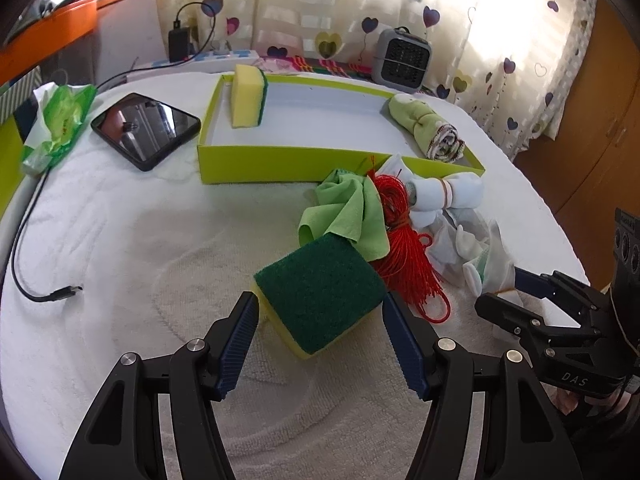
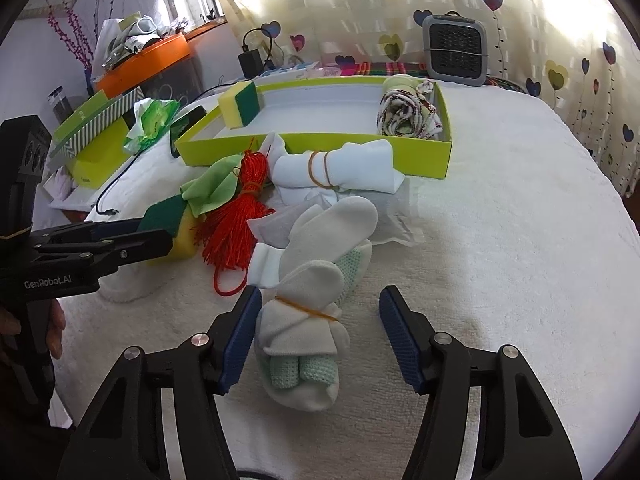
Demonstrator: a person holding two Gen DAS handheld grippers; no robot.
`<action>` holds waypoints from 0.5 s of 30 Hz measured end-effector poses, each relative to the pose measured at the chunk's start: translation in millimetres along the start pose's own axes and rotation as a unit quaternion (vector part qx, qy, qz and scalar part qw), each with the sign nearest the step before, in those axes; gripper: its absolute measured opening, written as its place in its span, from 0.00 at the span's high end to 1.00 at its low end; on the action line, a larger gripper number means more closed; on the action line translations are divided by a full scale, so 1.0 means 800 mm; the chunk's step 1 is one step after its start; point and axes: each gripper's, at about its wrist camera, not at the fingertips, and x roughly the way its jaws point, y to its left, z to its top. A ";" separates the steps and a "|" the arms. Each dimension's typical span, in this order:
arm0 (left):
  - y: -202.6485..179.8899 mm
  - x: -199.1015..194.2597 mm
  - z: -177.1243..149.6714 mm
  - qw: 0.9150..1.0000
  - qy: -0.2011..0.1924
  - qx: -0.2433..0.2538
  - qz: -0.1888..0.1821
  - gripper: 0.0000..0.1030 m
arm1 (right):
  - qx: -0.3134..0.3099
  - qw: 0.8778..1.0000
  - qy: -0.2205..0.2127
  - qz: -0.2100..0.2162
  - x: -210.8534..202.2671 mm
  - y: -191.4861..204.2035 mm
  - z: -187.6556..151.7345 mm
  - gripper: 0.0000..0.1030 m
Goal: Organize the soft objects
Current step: 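Close the left gripper on the second sponge while the right gripper grasps the white sock bundle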
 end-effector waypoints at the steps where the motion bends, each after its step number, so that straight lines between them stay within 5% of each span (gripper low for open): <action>1: 0.001 -0.001 0.000 1.000 -0.001 -0.002 -0.001 0.39 | 0.000 1.000 0.000 0.000 0.000 0.000 0.000 0.41; 15: 0.013 -0.017 0.000 1.000 -0.024 -0.013 -0.009 0.48 | -0.006 1.000 -0.003 0.013 -0.001 0.004 -0.001 0.60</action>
